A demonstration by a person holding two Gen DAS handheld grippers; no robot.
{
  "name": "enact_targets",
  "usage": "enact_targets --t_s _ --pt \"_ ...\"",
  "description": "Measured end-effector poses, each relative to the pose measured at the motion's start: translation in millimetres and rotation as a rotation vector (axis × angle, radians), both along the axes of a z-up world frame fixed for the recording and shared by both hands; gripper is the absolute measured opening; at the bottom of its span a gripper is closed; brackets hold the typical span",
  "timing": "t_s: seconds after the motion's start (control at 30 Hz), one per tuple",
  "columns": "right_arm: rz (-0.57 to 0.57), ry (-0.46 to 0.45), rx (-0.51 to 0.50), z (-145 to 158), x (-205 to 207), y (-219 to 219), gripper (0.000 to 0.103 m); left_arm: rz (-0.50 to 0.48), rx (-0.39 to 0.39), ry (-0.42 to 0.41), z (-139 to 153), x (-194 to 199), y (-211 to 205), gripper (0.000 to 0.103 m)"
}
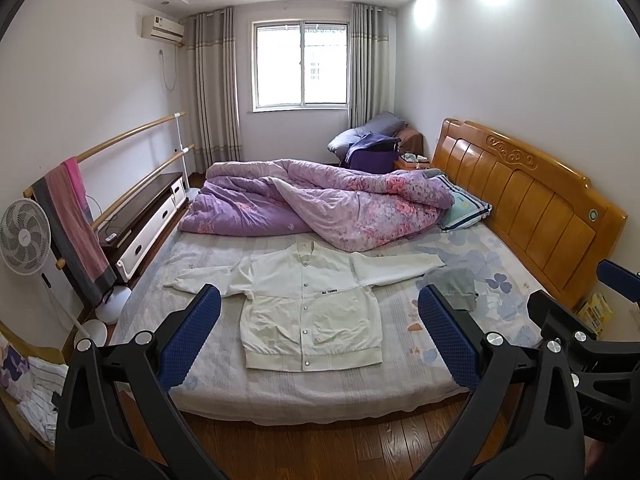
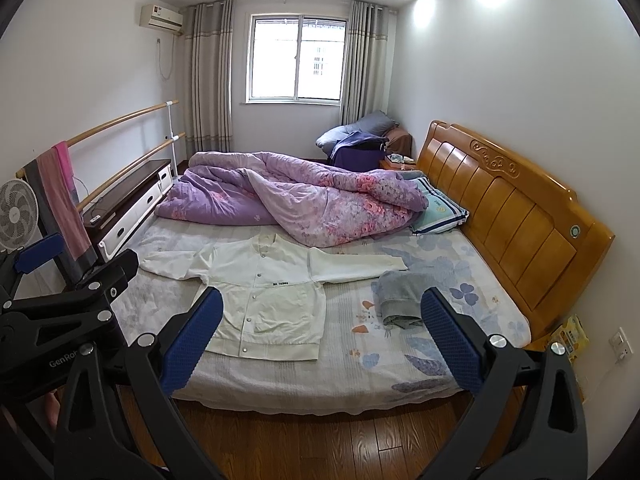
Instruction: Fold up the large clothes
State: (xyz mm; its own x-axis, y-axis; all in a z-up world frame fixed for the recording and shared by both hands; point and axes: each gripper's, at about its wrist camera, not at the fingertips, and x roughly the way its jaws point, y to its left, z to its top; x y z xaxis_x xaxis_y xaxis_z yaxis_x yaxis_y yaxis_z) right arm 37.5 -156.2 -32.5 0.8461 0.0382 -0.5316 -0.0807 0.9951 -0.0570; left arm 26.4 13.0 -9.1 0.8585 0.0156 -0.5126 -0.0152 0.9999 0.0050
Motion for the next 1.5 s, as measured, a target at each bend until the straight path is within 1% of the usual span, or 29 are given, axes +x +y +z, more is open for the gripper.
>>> enact_targets --t_s 0.23,0.5,0.63,0.73,0.9,1.03,1.07,1.13,1.3,1.4,1.5 --pt "-0.009 0.040 0.003 -11.2 11.1 11.6 0.096 -0.010 0.003 0.047 -12.1 14.3 13.7 0.098" --pt "-0.023 0.095 0.013 -29.7 21.0 47.8 0.096 -0.031 0.017 0.105 -33.5 38.2 43.4 0.098" --pt "-0.023 0.128 0.021 -40.3 31.2 59.6 0.095 -0.036 0.018 0.129 -46.6 48.9 54.2 0.098" --pt "-0.021 0.152 0.018 -45.9 45.9 67.6 0.096 -0.035 0.026 0.149 -53.6 64.7 61.2 0.098" --pt "0.004 0.182 0.005 -56.8 86.7 76.2 0.096 -0.012 0.020 0.175 -66.4 102.4 68.9 0.098" --pt "0.033 0.194 -0.001 -65.3 129.3 77.5 0.096 0.020 0.015 0.189 -78.6 151.6 70.2 0.098" --pt "0.045 0.195 -0.001 -67.9 144.4 77.9 0.096 0.026 0.015 0.188 -80.2 158.5 71.8 0.098" --pt "0.067 0.208 -0.005 -72.8 176.4 77.4 0.096 0.055 0.025 0.207 -85.3 191.9 71.8 0.098" --pt "0.119 0.241 -0.020 -83.2 243.1 81.2 0.096 0.094 0.036 0.238 -95.1 259.2 75.0 0.098" --pt "0.161 0.265 -0.041 -93.0 285.4 89.9 0.096 0.133 0.024 0.273 -109.8 303.0 83.7 0.098" --pt "0.207 0.309 -0.065 -110.0 321.6 105.7 0.096 0.177 0.028 0.300 -128.8 331.5 100.1 0.098"
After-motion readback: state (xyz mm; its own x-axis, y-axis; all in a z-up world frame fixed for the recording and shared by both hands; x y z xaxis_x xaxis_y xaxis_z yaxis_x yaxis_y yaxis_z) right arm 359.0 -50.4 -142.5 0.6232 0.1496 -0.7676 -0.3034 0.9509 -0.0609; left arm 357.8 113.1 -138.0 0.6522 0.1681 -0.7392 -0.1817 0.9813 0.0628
